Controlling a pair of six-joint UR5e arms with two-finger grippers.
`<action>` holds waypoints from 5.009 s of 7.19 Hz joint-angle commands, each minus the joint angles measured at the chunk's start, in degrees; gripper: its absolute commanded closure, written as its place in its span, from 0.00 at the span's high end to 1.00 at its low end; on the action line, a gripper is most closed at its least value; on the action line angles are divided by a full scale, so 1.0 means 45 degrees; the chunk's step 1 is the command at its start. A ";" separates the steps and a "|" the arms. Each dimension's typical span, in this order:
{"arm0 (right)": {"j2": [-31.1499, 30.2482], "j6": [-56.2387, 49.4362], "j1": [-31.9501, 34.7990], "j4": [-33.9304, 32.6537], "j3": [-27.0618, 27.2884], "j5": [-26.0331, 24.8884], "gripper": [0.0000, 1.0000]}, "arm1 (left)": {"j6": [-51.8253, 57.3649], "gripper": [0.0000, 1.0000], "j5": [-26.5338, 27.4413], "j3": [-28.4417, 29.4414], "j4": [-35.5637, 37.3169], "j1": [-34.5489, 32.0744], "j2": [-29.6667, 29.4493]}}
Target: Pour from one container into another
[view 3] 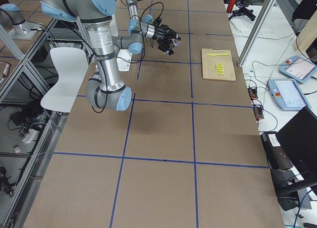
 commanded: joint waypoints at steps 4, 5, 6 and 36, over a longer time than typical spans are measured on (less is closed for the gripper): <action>0.0104 -0.0019 -0.0404 -0.1045 -0.0011 -0.0890 0.00 | 0.0000 0.00 0.0014 -0.0007 -0.0013 0.0000 0.0019; 0.0143 -0.0020 -0.0424 -0.1105 0.0008 -0.0968 0.00 | 0.0000 0.00 -0.0005 -0.0007 -0.0013 0.0000 0.0019; 0.0260 -0.0039 -0.0424 -0.1125 -0.0011 -0.0968 0.00 | 0.0000 0.00 0.0014 -0.0007 0.0006 0.0000 0.0019; -0.3508 1.6892 0.2291 -0.0969 0.2275 0.3114 0.00 | -0.2783 0.00 0.3932 -0.2604 0.1013 -0.2922 0.3164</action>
